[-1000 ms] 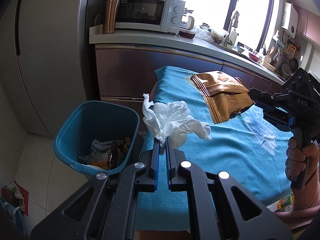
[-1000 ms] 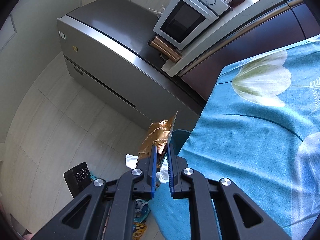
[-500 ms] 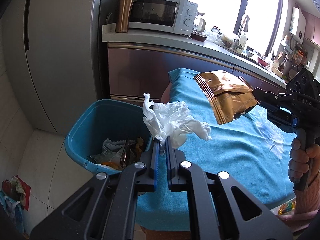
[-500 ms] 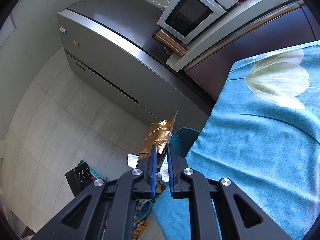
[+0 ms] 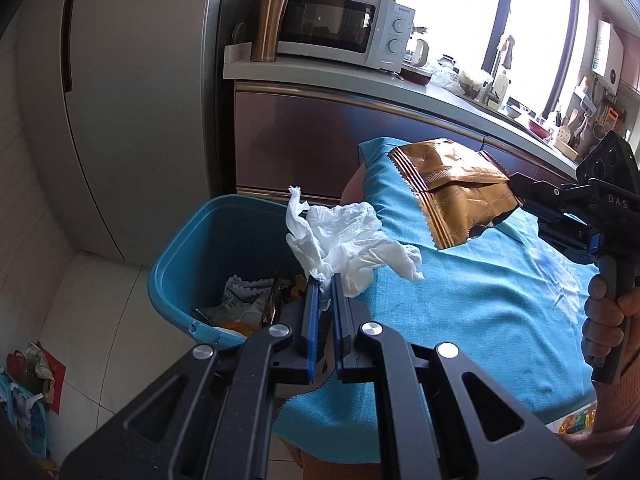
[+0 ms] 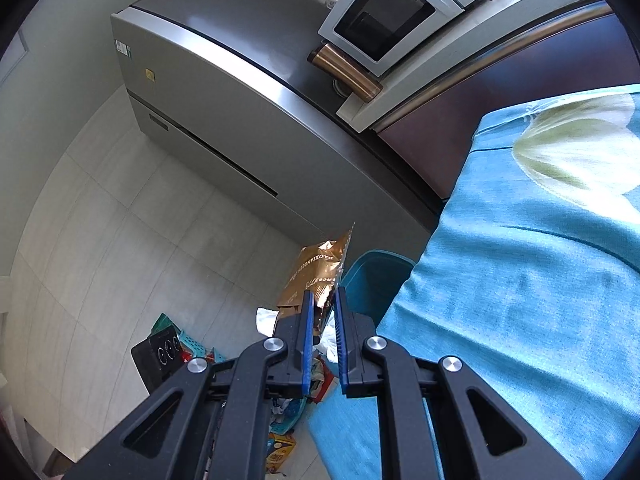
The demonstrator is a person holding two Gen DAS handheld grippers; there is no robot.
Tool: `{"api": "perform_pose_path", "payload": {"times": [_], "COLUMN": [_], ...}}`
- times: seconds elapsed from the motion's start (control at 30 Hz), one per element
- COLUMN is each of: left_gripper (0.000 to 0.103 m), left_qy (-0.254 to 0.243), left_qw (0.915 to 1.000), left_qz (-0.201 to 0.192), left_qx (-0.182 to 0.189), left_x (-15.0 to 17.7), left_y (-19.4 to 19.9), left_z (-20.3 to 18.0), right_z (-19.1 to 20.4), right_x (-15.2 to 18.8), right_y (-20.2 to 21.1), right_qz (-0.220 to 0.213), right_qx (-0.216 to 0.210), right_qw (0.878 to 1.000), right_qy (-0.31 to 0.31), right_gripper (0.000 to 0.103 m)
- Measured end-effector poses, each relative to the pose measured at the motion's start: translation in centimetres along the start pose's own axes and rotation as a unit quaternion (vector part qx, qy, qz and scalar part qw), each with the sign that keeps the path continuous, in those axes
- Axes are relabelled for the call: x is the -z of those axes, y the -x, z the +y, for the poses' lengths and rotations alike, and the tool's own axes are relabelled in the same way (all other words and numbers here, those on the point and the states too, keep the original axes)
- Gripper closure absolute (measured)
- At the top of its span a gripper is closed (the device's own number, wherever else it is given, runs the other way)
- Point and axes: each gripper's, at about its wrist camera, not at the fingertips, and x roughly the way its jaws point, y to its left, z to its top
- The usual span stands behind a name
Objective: Collect trash
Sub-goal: 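Carry the gold wrapper and white tissue over the teal bin with both tools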
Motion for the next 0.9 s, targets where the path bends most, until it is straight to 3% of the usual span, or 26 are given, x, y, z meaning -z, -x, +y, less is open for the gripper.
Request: {"api": "perform_pose_path", "payload": {"times": [0.9], "left_gripper": [0.096], "left_qy": [0.021], "left_qw": [0.9994], "left_qz": [0.012], "left_qx": [-0.026], "left_x": [-0.2], "left_y": [-1.6], "left_z": [2.8], "right_z": [0.7], "right_x": [-0.4], "right_y": [-4.0], "right_qz": [0.029], "right_qx": [0.000], "right_qw": [1.000], "right_qy": [-0.003], "right_gripper": [0.094]}}
